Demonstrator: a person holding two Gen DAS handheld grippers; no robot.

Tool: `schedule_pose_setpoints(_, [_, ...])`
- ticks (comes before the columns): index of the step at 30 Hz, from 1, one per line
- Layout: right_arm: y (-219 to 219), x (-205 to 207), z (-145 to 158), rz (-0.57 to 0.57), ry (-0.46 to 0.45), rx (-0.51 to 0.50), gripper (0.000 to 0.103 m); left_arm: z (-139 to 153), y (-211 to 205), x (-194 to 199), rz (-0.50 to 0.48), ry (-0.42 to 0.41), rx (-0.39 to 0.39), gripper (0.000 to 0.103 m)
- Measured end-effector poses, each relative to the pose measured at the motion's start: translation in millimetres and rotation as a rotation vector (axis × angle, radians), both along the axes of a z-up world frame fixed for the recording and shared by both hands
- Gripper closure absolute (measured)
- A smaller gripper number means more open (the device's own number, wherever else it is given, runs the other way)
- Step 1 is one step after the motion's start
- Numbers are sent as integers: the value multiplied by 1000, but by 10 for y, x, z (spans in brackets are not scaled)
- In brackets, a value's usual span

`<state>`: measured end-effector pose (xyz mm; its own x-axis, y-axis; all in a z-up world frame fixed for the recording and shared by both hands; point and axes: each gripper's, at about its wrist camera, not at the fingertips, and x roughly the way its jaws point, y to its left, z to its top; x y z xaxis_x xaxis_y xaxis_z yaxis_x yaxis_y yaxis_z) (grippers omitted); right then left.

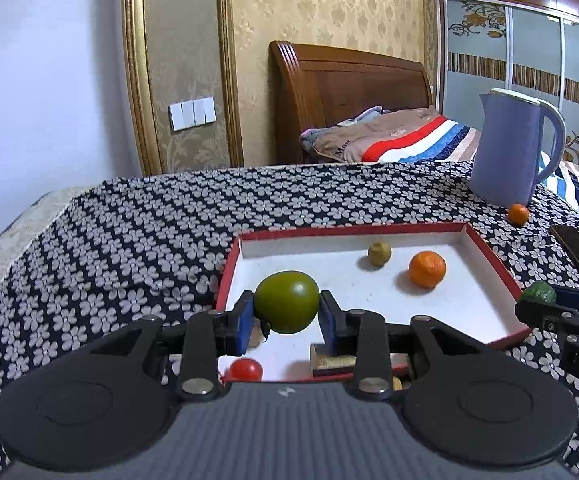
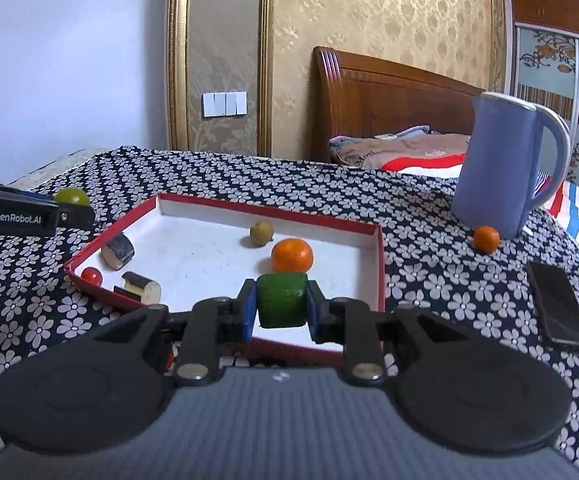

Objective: Organize fruits
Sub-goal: 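Lift and carry the green tomato with left tool while right tool carries the lime over the tray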

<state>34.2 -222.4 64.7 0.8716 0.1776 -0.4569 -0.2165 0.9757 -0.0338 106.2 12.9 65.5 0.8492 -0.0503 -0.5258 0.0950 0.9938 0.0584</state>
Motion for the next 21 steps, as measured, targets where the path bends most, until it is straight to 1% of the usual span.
schedule_pose_setpoints(8, [-30, 131, 84, 0, -9, 7, 79, 61, -85, 171, -5, -12, 26, 70])
schedule_pose_setpoints(21, [-55, 428, 129, 5, 1, 9, 79, -34, -190, 563, 12, 15, 47, 70])
